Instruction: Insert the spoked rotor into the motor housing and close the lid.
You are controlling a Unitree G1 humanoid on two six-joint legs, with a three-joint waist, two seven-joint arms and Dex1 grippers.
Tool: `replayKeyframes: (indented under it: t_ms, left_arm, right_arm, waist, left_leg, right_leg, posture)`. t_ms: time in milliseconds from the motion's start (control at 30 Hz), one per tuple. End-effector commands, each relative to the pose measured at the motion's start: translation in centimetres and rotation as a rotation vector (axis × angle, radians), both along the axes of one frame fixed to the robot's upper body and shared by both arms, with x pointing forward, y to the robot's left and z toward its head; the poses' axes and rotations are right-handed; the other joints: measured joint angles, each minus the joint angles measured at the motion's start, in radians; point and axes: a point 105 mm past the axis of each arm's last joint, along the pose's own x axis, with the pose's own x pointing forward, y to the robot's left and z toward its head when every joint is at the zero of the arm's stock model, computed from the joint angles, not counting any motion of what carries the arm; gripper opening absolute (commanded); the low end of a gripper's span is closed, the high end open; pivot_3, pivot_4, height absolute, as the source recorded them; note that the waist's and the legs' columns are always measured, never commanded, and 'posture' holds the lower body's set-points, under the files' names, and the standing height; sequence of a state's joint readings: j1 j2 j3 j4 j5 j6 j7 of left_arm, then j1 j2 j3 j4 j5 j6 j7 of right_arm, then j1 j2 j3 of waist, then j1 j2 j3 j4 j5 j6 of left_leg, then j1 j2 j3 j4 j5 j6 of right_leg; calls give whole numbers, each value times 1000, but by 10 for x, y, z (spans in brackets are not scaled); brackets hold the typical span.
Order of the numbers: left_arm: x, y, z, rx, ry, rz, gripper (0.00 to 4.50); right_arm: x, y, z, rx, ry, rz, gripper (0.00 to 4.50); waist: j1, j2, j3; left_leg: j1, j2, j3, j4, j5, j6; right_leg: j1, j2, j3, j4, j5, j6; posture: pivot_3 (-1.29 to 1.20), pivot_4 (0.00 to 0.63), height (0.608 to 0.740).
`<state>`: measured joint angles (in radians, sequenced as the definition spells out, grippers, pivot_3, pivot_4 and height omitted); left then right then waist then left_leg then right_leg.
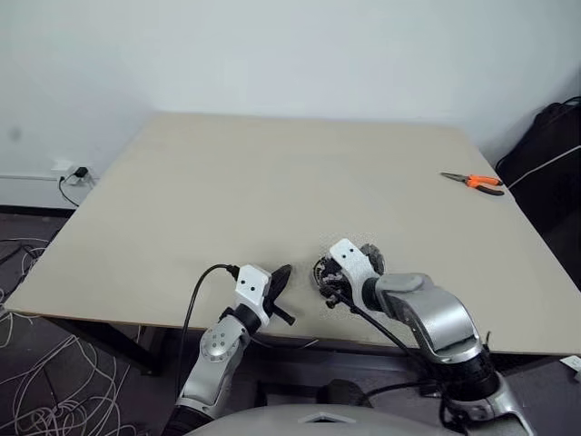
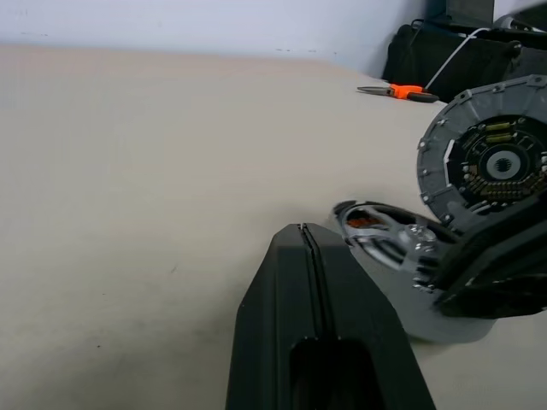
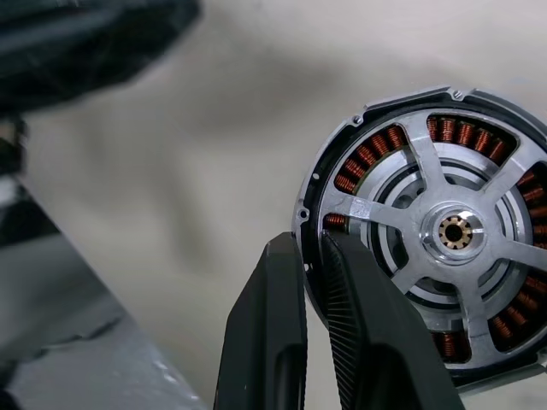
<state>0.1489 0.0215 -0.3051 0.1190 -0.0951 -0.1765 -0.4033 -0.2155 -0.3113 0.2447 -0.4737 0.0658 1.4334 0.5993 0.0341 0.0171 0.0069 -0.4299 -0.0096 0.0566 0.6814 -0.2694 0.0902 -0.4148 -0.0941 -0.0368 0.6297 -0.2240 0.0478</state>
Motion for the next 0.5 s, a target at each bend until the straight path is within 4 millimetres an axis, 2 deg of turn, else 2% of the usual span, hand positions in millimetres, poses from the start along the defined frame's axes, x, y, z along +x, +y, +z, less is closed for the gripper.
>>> replayKeyframes:
  t_ms: [33,300,367,400,500]
  left_arm:
    - [2,-4,6,-22,-16,-11,0]
    - [2,-3,6,-23,-13,0,0]
    - [3,-2,6,-23,-15,4,0]
    - [3,-2,6,-23,-15,5,0]
    - [4,0,6,-20,-16,7,0]
  right_arm:
    - [14,3,16,7,-70,-32,71]
    - [27,10,7,-7,-92,-46,71]
    - [29,14,5,11,-92,-63,781]
    - [29,16,5,25,-92,-67,937]
    - [31,25,9,54,-118,-67,1905]
  waist:
    - [0,0,0]
    - [-5,0,0]
    - [-7,0,0]
    - [-8,0,0]
    - [-8,0,-1]
  left_leg:
    - [0,0,0,0,0,0]
    - [0,-1,0,1,0,0]
    - [1,-1,0,1,0,0]
    - [1,-1,0,1,0,0]
    - [1,-1,0,1,0,0]
  right_leg:
    - [0,0,0,0,0,0]
    - [0,0,0,0,0,0]
    - [1,0,-1,0,1,0]
    - [1,0,-1,0,1,0]
    - [1,1,-3,1,1,0]
  posture:
    - [0,0,740]
    - [0,0,740]
    - [0,0,740]
    - [0,0,740]
    - [0,0,740]
